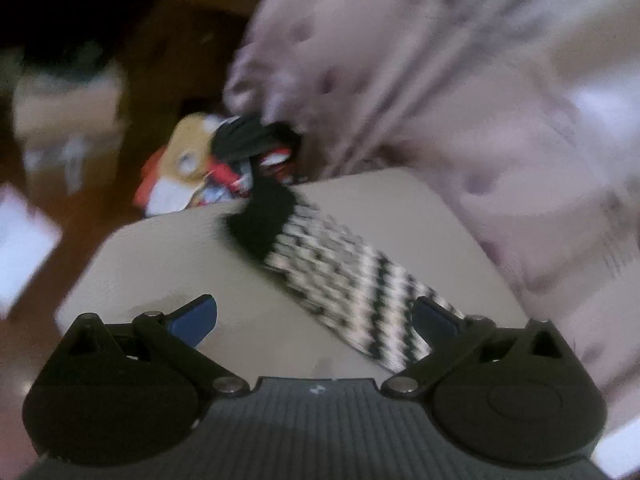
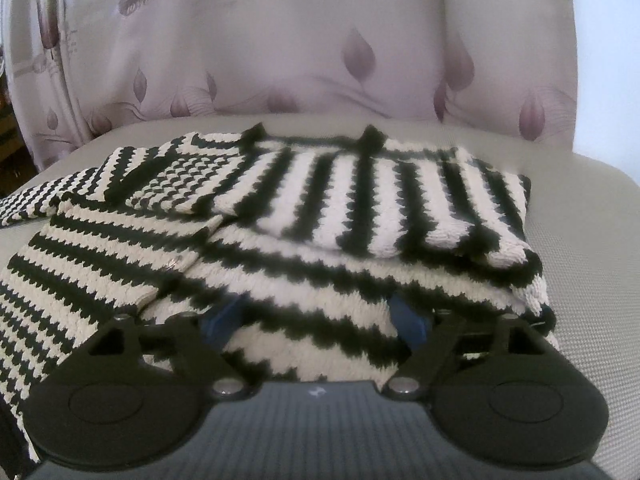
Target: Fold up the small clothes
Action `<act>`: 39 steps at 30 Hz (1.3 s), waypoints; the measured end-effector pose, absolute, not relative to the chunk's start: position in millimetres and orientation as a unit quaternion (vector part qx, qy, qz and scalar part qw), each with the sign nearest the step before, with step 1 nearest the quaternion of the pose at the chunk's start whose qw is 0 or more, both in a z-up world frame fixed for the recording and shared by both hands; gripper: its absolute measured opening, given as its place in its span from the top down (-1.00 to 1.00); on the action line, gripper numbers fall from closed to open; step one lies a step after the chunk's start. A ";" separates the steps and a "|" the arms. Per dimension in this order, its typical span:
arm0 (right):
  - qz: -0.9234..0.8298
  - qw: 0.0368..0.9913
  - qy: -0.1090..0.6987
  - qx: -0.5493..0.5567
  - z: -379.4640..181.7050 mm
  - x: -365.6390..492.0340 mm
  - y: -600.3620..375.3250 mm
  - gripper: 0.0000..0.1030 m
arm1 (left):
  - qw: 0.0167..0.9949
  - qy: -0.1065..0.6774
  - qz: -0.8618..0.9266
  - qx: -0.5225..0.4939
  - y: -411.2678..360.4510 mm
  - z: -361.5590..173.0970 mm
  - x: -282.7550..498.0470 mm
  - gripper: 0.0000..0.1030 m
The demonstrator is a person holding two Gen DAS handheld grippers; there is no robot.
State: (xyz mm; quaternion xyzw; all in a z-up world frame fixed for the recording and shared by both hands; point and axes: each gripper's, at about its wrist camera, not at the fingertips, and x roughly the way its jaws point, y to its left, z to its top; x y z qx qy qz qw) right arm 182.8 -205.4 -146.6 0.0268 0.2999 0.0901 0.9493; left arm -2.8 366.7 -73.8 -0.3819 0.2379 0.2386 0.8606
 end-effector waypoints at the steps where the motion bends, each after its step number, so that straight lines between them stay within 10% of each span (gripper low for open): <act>1: 0.091 0.949 0.301 0.024 -146.8 183.0 -205.1 -0.65 | 0.853 0.237 0.233 -0.403 378.0 -78.0 -3.3 -0.95; 11: 0.093 0.948 0.303 0.018 -147.6 183.8 -204.5 -0.69 | 0.878 0.236 0.196 -0.368 395.9 -92.8 29.7 -0.58; 14: 0.093 0.948 0.303 0.018 -147.5 183.8 -204.2 -0.70 | 0.882 0.241 0.189 -0.358 397.9 -97.5 40.9 0.12; 15: 0.092 0.948 0.303 0.018 -147.4 183.7 -203.9 -0.70 | 0.877 0.254 0.177 -0.366 399.7 -102.2 45.3 0.97; 39: 0.105 0.952 0.226 0.178 -144.5 167.0 -255.0 -0.74 | 0.978 0.096 -0.027 -0.181 101.9 80.5 111.0 0.89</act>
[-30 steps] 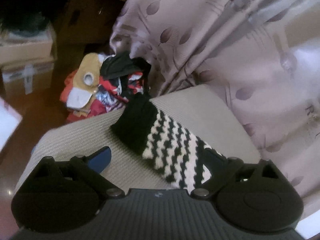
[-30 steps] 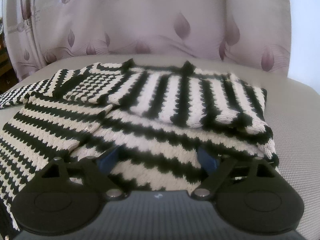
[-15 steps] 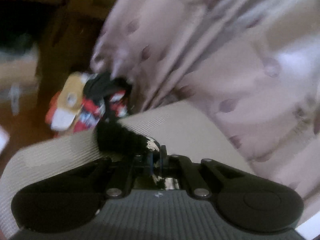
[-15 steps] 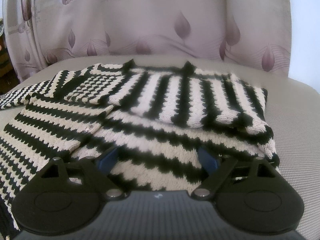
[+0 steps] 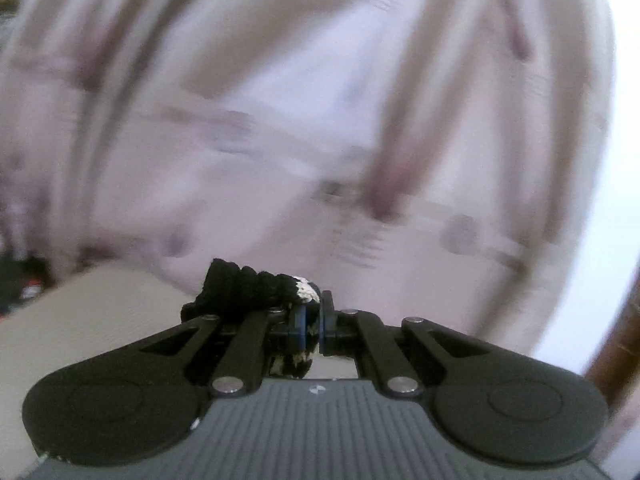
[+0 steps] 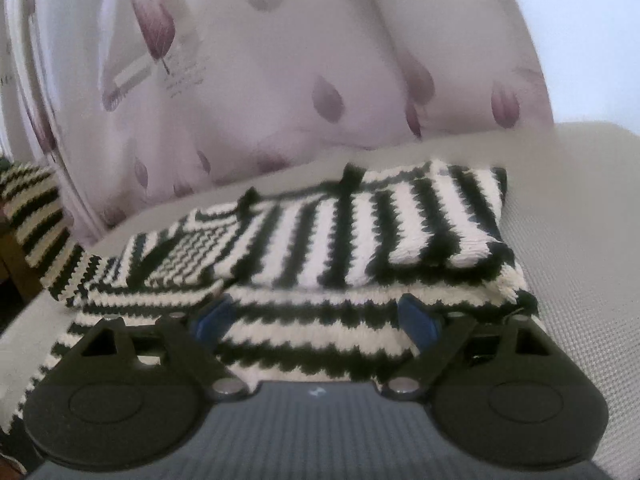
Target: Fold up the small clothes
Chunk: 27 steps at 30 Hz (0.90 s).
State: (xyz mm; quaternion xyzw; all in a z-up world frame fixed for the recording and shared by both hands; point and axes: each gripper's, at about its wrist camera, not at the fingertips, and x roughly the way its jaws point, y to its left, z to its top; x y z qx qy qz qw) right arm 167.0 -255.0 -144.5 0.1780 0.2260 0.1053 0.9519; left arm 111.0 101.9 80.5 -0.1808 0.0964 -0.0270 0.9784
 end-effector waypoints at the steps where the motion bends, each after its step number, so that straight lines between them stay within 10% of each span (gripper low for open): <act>1: 0.106 0.952 0.222 0.183 -144.5 166.4 -256.3 -0.74 | 0.978 0.099 -0.042 -0.177 81.9 82.8 118.0 0.89; 23: 0.117 0.926 0.149 0.325 -155.8 147.2 -302.0 -0.75 | 0.929 0.270 -0.248 -0.055 -213.9 -56.6 243.8 0.78; 27: 0.118 0.923 0.142 0.336 -157.3 146.1 -305.8 -0.75 | 0.920 0.266 -0.280 -0.064 -213.7 -67.0 240.7 -0.79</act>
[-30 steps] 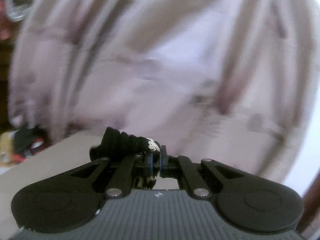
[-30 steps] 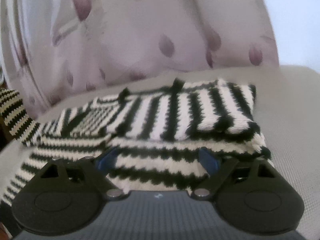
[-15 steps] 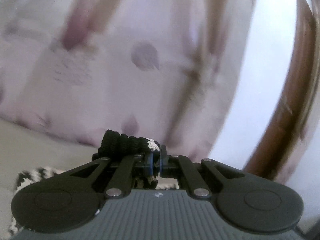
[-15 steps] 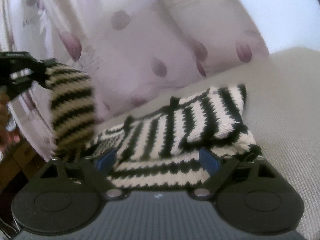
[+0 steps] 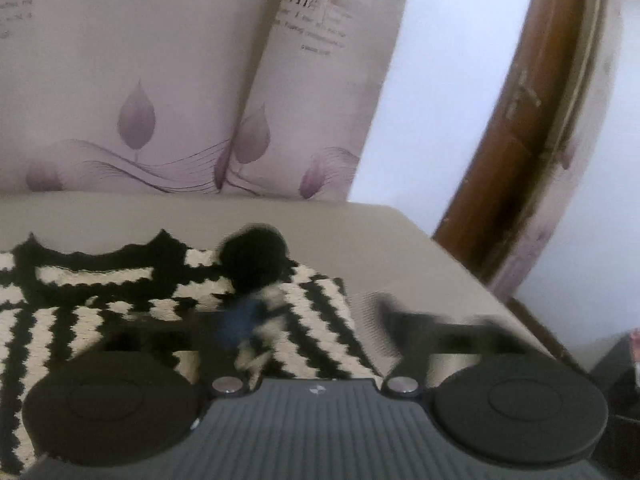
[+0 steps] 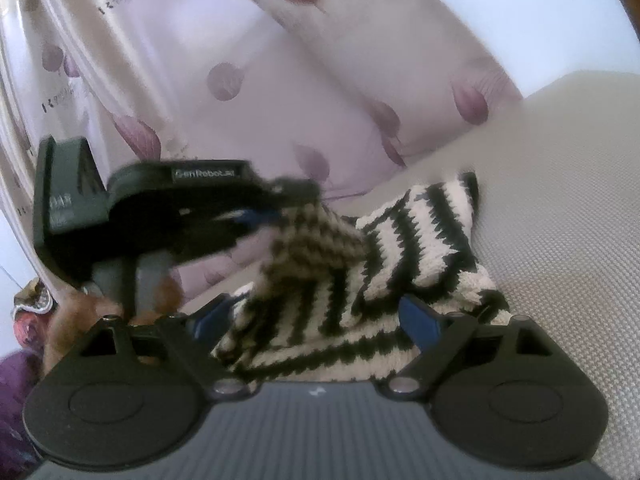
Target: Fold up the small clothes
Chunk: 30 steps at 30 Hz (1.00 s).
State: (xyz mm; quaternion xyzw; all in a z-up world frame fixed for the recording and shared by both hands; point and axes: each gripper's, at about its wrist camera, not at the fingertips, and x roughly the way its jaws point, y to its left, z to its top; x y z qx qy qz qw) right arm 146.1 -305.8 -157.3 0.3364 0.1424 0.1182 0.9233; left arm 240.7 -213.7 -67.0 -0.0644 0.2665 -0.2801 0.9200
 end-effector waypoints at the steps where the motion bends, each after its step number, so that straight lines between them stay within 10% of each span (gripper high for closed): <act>1: 0.118 0.923 0.142 0.338 -157.5 146.2 -306.8 -0.76 | 0.922 0.247 -0.286 -0.081 -208.4 -64.6 235.1 -0.91; 21: 0.115 0.921 0.202 0.314 -110.6 198.4 -339.1 -0.78 | 0.951 0.192 -0.079 -0.227 5.4 -147.6 161.6 -1.00; 28: 0.088 0.903 0.317 0.275 -128.8 249.5 -334.1 -0.19 | 0.951 0.196 -0.080 -0.226 6.6 -148.0 165.9 -1.00; 30: 0.095 0.904 0.319 0.266 -130.6 250.3 -328.1 0.38 | 0.948 0.202 -0.077 -0.232 6.6 -147.9 164.8 -1.00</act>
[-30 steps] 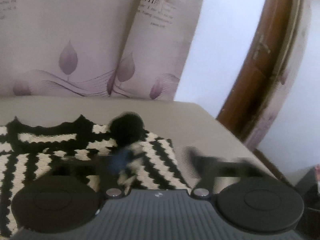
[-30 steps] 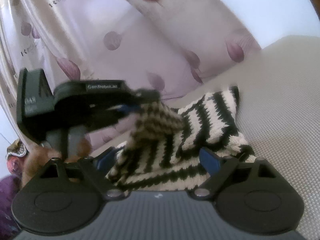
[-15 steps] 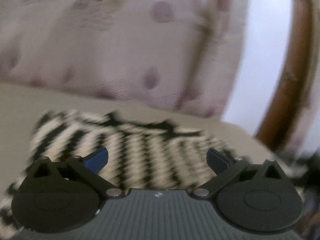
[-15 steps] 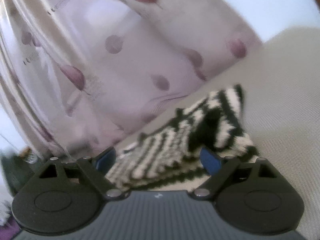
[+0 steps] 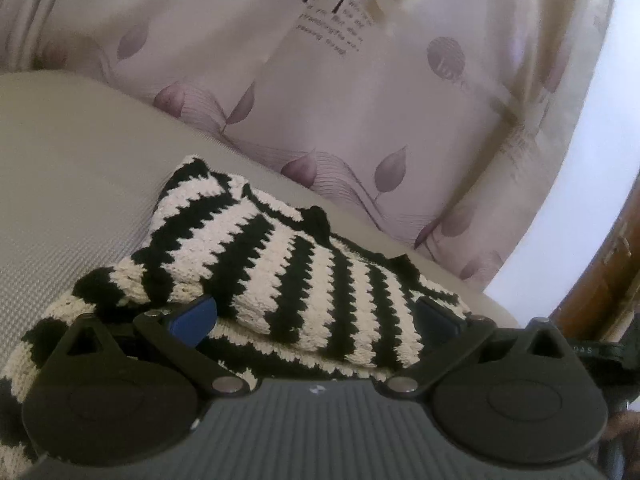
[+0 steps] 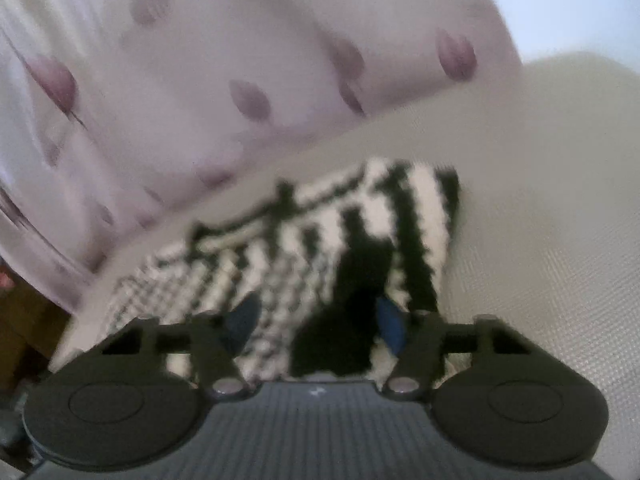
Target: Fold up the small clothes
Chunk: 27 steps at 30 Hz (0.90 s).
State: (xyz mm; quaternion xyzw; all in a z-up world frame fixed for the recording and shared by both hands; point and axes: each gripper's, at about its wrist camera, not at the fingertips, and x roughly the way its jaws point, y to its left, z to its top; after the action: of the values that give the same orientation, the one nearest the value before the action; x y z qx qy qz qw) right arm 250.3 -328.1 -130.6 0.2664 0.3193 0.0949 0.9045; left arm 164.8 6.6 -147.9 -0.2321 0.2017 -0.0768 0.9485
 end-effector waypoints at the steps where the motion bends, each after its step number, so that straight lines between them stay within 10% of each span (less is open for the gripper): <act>1: 0.100 0.915 0.304 0.246 -125.0 247.0 -322.7 0.62 | 0.947 0.203 -0.075 -0.237 6.7 -147.3 165.4 -1.00; 9: 0.087 0.956 0.149 0.239 -69.0 235.1 -337.0 0.71 | 0.944 0.200 -0.057 -0.255 12.0 -151.1 162.6 -1.00; 27: 0.047 0.898 0.277 0.339 -161.7 266.2 -370.8 0.62 | 0.944 0.216 -0.043 -0.247 9.8 -152.1 167.5 -1.00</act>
State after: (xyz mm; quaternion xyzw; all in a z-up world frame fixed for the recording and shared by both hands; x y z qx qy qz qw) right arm 266.2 -370.8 -161.7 0.3390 0.2768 0.0468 0.8979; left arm 167.5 9.8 -152.1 -0.2468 0.2163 -0.0432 0.9436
